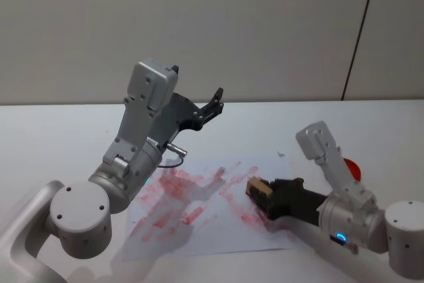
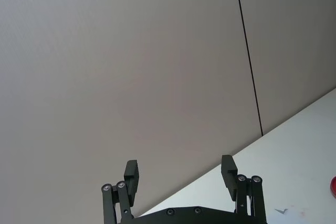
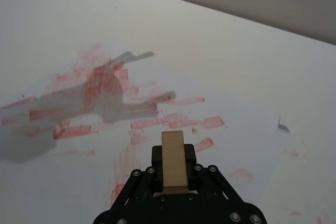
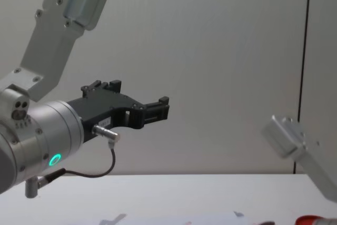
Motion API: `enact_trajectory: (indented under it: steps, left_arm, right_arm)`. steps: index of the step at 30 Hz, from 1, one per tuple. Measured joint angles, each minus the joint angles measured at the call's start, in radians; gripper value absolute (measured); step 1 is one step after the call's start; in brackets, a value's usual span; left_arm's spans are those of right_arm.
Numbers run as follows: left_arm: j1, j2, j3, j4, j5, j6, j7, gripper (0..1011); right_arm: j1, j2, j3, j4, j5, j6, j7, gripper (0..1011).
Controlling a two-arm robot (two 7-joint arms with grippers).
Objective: Use the one hand to pick up the stamp and affix it onto the A4 paper.
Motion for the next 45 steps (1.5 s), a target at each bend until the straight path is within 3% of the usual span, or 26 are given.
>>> enact_trajectory:
  steps: [11,22,33,45]
  left_arm:
    - [0.0,0.0,0.0,0.0,0.0,0.0,0.0,1001]
    - [0.0,0.0,0.0,0.0,0.0,0.0,0.0,1001]
    - [0.0,0.0,0.0,0.0,0.0,0.0,0.0,1001]
    - [0.0,0.0,0.0,0.0,0.0,0.0,0.0,1001]
  right_arm:
    - [0.0,0.007,0.029,-0.083,0.103,-0.055,-0.058,220]
    - [-0.049,0.078,0.092,-0.188,0.174,-0.052,-0.15,220]
    - [-0.114,0.162,0.147,-0.231,0.188,0.01,-0.224,220]
    - [-0.104,0.174,0.152,-0.185,0.152,0.038,-0.245,220]
